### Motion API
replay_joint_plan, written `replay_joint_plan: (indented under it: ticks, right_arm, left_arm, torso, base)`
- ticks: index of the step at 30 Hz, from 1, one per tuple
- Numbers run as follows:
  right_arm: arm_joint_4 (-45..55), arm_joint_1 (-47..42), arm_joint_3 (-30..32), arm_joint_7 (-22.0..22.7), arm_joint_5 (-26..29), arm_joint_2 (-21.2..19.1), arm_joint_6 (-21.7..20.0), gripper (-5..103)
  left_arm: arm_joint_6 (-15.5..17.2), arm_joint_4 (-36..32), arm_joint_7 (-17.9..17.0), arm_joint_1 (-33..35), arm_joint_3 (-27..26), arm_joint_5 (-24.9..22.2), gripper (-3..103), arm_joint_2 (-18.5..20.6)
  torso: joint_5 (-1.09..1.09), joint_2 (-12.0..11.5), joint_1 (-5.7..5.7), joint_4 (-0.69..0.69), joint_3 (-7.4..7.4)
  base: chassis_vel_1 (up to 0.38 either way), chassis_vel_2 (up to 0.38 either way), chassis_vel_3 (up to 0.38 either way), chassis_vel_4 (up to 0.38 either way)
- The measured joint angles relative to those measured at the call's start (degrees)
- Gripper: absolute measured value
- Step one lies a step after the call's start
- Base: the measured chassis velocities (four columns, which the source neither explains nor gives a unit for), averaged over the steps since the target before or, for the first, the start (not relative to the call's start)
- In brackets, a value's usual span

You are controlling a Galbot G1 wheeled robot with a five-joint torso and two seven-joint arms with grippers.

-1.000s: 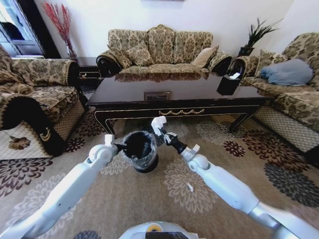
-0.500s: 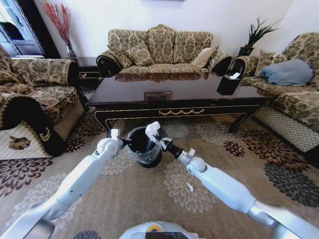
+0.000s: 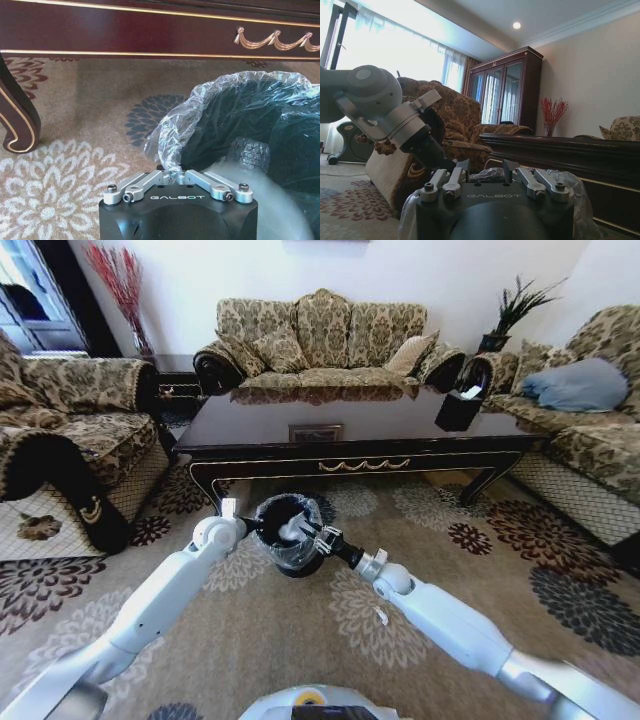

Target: Move to the front of the table and pick up the trash from the floor, then place it into the trash bin.

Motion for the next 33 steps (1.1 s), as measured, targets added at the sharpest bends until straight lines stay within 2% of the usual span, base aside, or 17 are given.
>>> replay_joint_plan:
  ticks: [1, 3, 5, 6, 7, 9, 10, 11, 12, 13, 15, 17, 18, 21, 25, 33]
  right_arm:
    - [0.0, -0.1, 0.2, 0.0, 0.0, 0.0, 0.0, 46]
    - [0.0, -0.1, 0.2, 0.0, 0.0, 0.0, 0.0, 46]
    - [0.0, -0.5, 1.5, 0.0, 0.1, -0.1, 0.0, 57]
    - [0.0, -0.5, 1.5, 0.0, 0.1, -0.1, 0.0, 57]
    - [0.0, -0.7, 2.2, -0.1, 0.3, -0.3, 0.0, 63]
    - [0.0, -1.0, 3.2, -0.6, 0.8, -0.6, -0.1, 63]
    - [0.0, -1.2, 3.8, -0.9, 1.2, -0.9, -0.3, 73]
    - [0.0, -1.3, 4.0, -0.9, 1.4, -1.0, -0.5, 73]
    - [0.6, -2.1, 5.3, -1.0, 2.3, -1.5, -1.7, 84]
    - [0.9, -2.5, 5.9, -0.9, 2.7, -1.8, -2.4, 84]
    - [1.8, -4.1, 7.9, -0.4, 3.1, -2.8, -4.9, 95]
    - [1.9, -4.5, 8.3, -0.3, 3.1, -3.0, -5.4, 95]
    - [2.3, -6.6, 10.5, 0.4, 1.9, -4.3, -8.0, 98]
    - [2.3, -8.7, 12.3, 1.3, -0.4, -5.8, -10.0, 100]
    - [1.0, -13.8, 15.4, 4.4, -6.9, -8.9, -13.9, 100]
    - [-3.5, -18.8, 16.1, 4.4, -12.8, -9.9, -13.4, 100]
  left_arm:
    - [0.0, 0.0, 0.0, 0.0, 0.0, 0.0, 2, 0.0]
    - [0.0, 0.0, -0.1, 0.1, 0.0, 0.0, 2, 0.0]
    - [0.0, -0.3, -0.2, 0.4, -0.2, 0.0, 2, 0.2]
    - [0.0, -0.3, -0.2, 0.4, -0.2, 0.0, 2, 0.2]
    - [0.0, -0.4, -0.2, 0.6, -0.4, 0.0, 2, 0.4]
    - [0.0, -0.7, -0.2, 1.1, -0.7, 0.1, 2, 0.6]
    - [0.0, -1.0, -0.2, 1.6, -1.0, 0.2, 2, 0.8]
    - [0.0, -1.1, -0.2, 1.7, -1.1, 0.2, 2, 0.9]
    - [0.0, -1.6, -0.2, 2.7, -1.9, 0.3, 2, 1.3]
    - [0.0, -1.9, -0.2, 3.2, -2.5, 0.3, 2, 1.5]
    - [0.0, -3.0, -0.2, 4.2, -3.7, 0.3, 2, 2.5]
    - [0.0, -3.2, -0.2, 4.4, -3.9, 0.3, 2, 2.8]
    - [0.0, -4.4, -0.2, 5.3, -4.9, 0.2, 2, 4.2]
    - [0.0, -5.5, -0.2, 6.1, -5.7, 0.2, 2, 5.4]
    - [0.0, -7.9, -0.1, 8.1, -7.5, 0.2, 2, 6.8]
    - [0.0, -9.9, -0.1, 9.9, -9.0, 1.1, 2, 7.4]
  torso:
    - [0.00, 0.0, 0.00, 0.00, 0.00]
    - [0.00, 0.0, 0.00, 0.00, 0.00]
    - [0.00, 0.0, 0.00, 0.01, 0.00]
    - [0.00, 0.0, 0.00, 0.01, 0.00]
    - [0.00, 0.0, 0.00, 0.00, 0.00]
    - [0.00, 0.0, 0.00, 0.00, 0.00]
    - [0.00, 0.0, 0.00, 0.00, 0.00]
    - [-0.01, 0.0, 0.00, 0.00, 0.00]
    - [0.00, 0.0, 0.00, 0.01, 0.00]
    - [0.00, 0.0, 0.00, 0.01, 0.00]
    - [-0.01, 0.0, 0.00, 0.01, 0.00]
    - [-0.01, 0.0, 0.00, 0.01, 0.00]
    - [0.01, 0.0, 0.00, 0.01, 0.00]
    - [0.00, 0.0, 0.00, 0.01, 0.00]
    - [0.00, 0.0, 0.00, -0.01, 0.00]
    - [0.00, 0.0, 0.00, 0.01, 0.00]
  base:
    - [0.000, 0.000, 0.000, 0.000]
    - [0.000, 0.000, 0.000, 0.000]
    - [0.000, 0.000, 0.000, 0.000]
    - [0.000, 0.000, 0.000, 0.000]
    - [0.000, 0.000, 0.000, 0.000]
    - [0.000, 0.000, 0.000, 0.000]
    - [0.000, 0.000, 0.000, 0.000]
    - [0.000, 0.000, 0.000, 0.000]
    - [0.000, 0.000, 0.000, 0.000]
    - [0.000, 0.000, 0.000, 0.000]
    - [0.000, 0.000, 0.000, 0.000]
    - [0.000, 0.000, 0.000, 0.000]
    - [0.000, 0.000, 0.000, 0.000]
    - [0.000, 0.000, 0.000, 0.000]
    - [0.000, 0.000, 0.000, 0.000]
    - [0.000, 0.000, 0.000, 0.000]
